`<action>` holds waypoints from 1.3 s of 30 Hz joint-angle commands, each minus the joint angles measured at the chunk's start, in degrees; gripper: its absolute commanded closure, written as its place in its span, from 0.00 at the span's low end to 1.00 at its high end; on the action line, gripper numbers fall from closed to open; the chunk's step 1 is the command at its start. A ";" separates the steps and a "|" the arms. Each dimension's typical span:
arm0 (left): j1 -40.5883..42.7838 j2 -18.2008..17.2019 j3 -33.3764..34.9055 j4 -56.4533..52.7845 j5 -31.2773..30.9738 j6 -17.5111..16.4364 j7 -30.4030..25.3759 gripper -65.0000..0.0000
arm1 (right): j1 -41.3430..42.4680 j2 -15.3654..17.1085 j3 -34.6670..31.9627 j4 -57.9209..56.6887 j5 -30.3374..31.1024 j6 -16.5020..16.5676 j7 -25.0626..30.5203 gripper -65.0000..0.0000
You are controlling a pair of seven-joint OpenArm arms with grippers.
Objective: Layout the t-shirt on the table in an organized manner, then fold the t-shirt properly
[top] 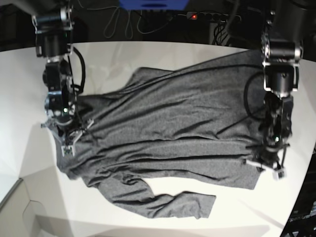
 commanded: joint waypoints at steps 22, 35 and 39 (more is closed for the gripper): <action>-0.87 -1.04 -2.90 -11.65 0.30 0.05 -5.49 1.00 | -12.36 -0.54 0.19 28.86 -0.17 -0.11 -2.45 0.99; -13.62 -3.15 7.12 -22.73 0.04 -0.04 -16.48 1.00 | -26.78 -0.89 2.39 37.57 -0.17 -0.11 -2.36 0.99; -15.03 -3.94 6.94 -20.88 -0.23 -0.04 -16.22 1.00 | -28.10 -3.18 2.13 39.68 -0.17 -0.11 -2.36 0.98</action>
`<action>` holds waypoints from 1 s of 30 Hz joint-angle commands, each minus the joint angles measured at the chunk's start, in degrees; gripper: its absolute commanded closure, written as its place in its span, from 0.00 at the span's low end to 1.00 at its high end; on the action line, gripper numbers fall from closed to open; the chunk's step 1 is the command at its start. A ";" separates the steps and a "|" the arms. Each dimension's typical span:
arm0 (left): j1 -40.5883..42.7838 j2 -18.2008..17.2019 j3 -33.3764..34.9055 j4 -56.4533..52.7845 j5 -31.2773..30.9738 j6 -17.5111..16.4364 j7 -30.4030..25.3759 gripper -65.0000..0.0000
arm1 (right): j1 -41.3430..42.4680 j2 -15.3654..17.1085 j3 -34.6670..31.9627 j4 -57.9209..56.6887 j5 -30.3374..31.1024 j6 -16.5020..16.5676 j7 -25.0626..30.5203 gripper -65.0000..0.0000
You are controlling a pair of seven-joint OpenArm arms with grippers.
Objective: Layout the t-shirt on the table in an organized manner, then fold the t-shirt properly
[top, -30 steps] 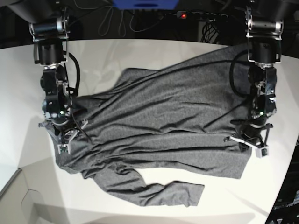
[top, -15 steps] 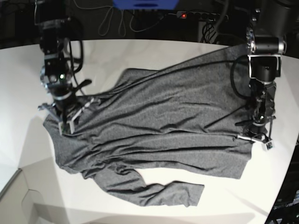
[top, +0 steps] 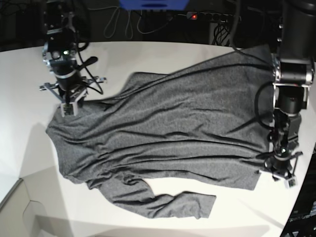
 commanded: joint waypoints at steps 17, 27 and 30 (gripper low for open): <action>31.82 0.06 -20.21 54.42 -10.80 -0.19 27.81 0.99 | -2.83 -0.76 -15.73 2.11 0.12 -0.05 1.42 0.63; 39.56 3.49 -21.61 52.23 -7.28 -0.19 29.48 0.99 | -2.47 -2.34 -18.45 -4.83 0.12 -0.05 1.95 0.46; 37.01 3.49 -21.61 47.83 -7.28 -0.19 29.39 0.99 | -2.39 -2.52 -19.25 -4.92 0.12 -0.05 1.95 0.46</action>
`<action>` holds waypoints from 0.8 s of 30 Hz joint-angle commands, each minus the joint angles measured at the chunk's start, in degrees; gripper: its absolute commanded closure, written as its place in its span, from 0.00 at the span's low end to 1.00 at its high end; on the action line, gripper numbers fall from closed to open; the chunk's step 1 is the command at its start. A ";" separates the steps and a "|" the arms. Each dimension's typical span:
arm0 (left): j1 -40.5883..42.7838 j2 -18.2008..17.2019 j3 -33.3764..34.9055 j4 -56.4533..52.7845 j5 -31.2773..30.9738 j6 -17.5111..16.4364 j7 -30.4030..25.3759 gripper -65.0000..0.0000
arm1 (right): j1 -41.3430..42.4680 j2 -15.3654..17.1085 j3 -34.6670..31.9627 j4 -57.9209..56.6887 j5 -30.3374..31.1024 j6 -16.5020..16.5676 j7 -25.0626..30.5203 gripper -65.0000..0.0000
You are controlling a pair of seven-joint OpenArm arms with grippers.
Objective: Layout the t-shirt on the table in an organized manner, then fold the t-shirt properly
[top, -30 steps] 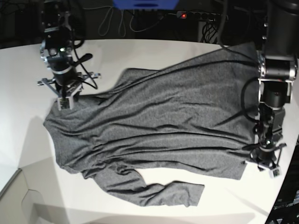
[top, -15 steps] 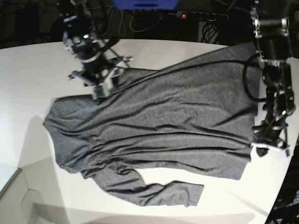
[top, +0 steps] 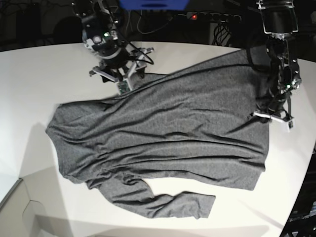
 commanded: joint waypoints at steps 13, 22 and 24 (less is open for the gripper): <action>-14.87 -1.08 0.03 -17.83 -0.44 -0.43 -1.34 1.00 | 1.29 -2.00 0.19 -2.69 0.08 -0.05 0.90 0.99; -20.14 -0.99 0.12 -19.67 -0.35 -0.43 -8.02 0.99 | -7.15 -1.83 0.01 9.53 0.08 -0.05 1.43 1.00; -21.46 -1.17 0.12 -19.67 -0.35 -0.43 -8.11 0.99 | -8.82 -1.65 0.01 11.55 0.08 -0.05 1.43 1.00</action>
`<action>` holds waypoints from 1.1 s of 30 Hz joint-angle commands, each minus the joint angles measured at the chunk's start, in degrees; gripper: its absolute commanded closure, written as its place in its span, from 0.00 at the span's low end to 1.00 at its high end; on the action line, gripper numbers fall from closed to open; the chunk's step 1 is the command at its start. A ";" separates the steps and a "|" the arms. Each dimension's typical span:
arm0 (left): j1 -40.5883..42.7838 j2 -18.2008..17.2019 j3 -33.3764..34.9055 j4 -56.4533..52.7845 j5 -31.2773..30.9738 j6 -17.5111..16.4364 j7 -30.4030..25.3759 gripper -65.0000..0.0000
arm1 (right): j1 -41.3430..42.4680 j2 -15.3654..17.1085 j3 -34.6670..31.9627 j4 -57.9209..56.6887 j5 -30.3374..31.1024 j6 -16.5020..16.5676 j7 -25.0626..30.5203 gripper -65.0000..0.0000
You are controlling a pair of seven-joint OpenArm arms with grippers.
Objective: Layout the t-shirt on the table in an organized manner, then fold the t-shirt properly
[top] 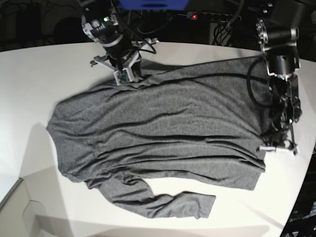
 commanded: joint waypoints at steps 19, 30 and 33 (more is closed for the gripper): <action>-3.72 -0.66 -0.26 2.98 -0.79 -0.41 -0.89 1.00 | -6.49 2.96 0.21 5.70 -0.10 -0.38 0.88 1.00; 17.55 0.31 -0.61 28.13 -0.79 -0.41 3.24 1.00 | -5.00 3.04 0.21 3.50 -0.19 -0.38 0.79 1.00; 21.95 0.48 -0.61 28.83 -0.70 -0.41 4.03 1.00 | -4.91 3.04 0.12 3.59 -0.19 -0.38 0.79 1.00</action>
